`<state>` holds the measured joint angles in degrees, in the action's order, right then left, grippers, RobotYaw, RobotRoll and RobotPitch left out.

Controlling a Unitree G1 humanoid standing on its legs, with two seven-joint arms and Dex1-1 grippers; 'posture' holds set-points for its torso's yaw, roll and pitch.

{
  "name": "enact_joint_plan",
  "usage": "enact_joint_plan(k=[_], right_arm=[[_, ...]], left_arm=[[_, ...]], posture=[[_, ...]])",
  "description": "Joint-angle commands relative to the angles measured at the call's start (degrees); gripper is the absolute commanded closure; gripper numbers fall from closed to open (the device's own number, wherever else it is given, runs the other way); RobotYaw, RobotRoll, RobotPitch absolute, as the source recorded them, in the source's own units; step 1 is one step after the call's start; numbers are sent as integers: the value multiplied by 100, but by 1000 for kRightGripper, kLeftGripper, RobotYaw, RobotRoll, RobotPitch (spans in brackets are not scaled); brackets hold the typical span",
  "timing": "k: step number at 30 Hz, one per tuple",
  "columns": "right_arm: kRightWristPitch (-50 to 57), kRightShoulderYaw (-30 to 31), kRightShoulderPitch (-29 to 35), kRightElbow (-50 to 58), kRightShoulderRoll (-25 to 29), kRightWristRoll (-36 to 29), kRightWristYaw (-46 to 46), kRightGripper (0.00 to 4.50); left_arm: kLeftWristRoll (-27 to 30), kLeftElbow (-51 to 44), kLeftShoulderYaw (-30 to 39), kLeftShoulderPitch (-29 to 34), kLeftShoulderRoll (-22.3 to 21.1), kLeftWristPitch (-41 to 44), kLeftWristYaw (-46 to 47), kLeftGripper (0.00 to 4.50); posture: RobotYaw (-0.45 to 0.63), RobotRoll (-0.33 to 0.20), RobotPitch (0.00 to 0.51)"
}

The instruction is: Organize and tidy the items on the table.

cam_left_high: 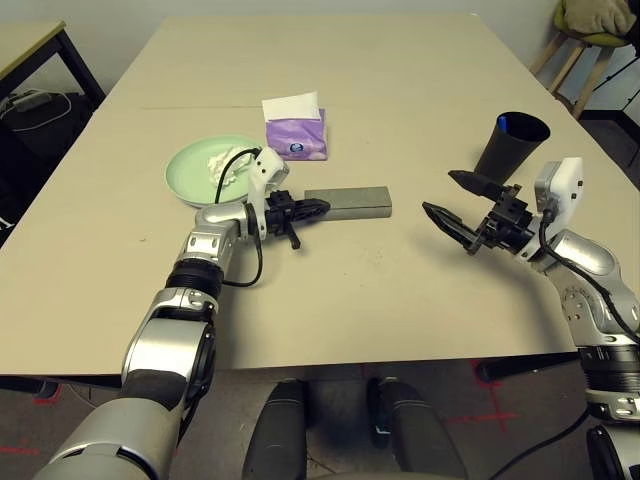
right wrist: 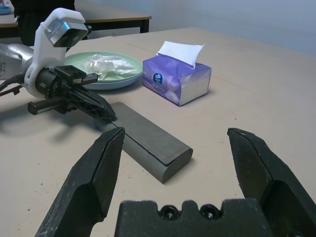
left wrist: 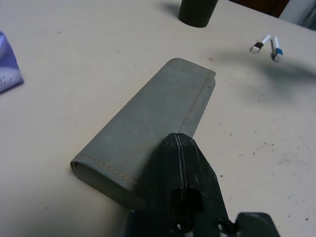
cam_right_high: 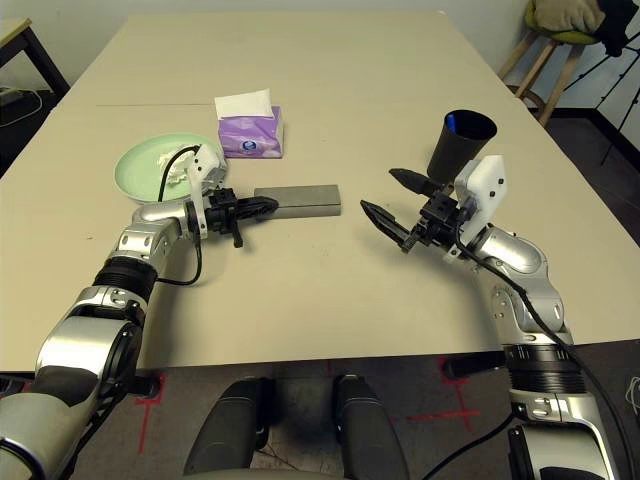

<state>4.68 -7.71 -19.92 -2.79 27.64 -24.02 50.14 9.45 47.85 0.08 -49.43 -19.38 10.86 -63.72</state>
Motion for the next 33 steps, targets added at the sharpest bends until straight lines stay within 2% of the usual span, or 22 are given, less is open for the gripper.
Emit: enact_joint_plan(k=[1,6,11,16,19,29,33], right_arm=[[15,-5,-34,61,8,-36,-16,0],[11,3,-55,19,7,-26,-7,0],[-13,15,-98,-87,4,-7,25,0],[-8,35,-164,-209,16,15,59,0],[125,43,-206,-284,40,1,42,0],[621,201,-466,-513,268,289,-40,0],[1247,517,-609,-452,517,753,-328,0]], left_arm=[[-11,-107,-26,94,-100,295,94,4468],[70,-362,-19,139,-115,355,-24,4468],[305,-629,119,151,-72,-292,-312,4468],[395,-857,36,88,-215,-771,-898,4468],[542,-1098,-13,96,-269,-578,-1220,3898],[490,-1713,-382,249,-216,-1157,-1693,58],[508,-2019,-532,385,-268,-1216,-1823,20]], posture=[[103,0,115],[107,0,113],[117,0,110],[121,0,107],[123,0,103],[124,0,96],[124,0,94]])
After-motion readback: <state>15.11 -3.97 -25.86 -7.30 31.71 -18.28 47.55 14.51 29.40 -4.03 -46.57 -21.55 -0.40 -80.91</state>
